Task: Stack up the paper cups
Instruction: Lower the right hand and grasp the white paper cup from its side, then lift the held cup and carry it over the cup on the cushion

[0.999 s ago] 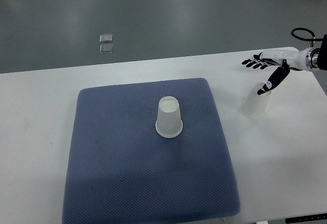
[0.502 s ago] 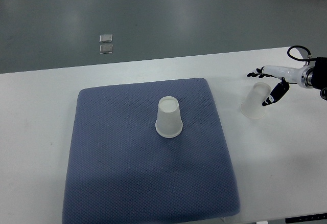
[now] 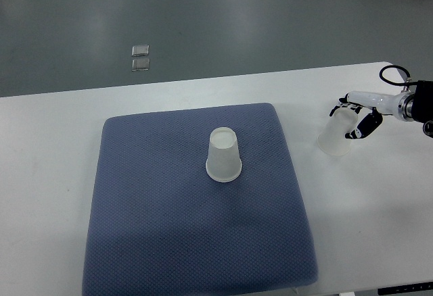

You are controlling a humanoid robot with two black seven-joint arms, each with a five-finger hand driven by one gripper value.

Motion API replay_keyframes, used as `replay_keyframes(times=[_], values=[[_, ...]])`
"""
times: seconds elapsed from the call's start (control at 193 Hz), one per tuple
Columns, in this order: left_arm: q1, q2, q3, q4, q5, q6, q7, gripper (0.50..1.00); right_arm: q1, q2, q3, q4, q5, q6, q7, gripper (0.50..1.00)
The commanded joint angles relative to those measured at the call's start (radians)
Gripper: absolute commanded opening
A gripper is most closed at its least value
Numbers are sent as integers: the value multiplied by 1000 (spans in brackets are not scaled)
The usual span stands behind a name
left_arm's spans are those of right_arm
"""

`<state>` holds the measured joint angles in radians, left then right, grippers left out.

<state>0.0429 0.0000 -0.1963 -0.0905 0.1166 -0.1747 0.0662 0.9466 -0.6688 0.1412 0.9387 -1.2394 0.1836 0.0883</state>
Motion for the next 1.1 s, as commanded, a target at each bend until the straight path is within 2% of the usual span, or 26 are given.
replay_keyframes(times=[0.0, 0.176, 0.295, 0.45, 0.626, 0.854, 1.092], values=[[0, 0, 0, 0, 0, 0, 0, 1000, 1, -2, 0, 0, 0, 1, 7, 725], [0, 0, 0, 0, 0, 0, 0, 1000, 24, -11, 9, 2, 3, 10, 28, 725], [0, 0, 0, 0, 0, 0, 0, 1000, 81, -17, 14, 22, 9, 40, 77, 725], [0, 0, 0, 0, 0, 0, 0, 1000, 170, -71, 21, 110, 14, 128, 140, 725], [0, 0, 0, 0, 0, 0, 0, 1000, 245, -78, 21, 221, 14, 165, 200, 727], [0, 0, 0, 0, 0, 0, 0, 1000, 324, -52, 21, 313, 14, 212, 206, 733], [0, 0, 0, 0, 0, 0, 0, 1000, 383, 23, 17, 325, 12, 298, 199, 738]])
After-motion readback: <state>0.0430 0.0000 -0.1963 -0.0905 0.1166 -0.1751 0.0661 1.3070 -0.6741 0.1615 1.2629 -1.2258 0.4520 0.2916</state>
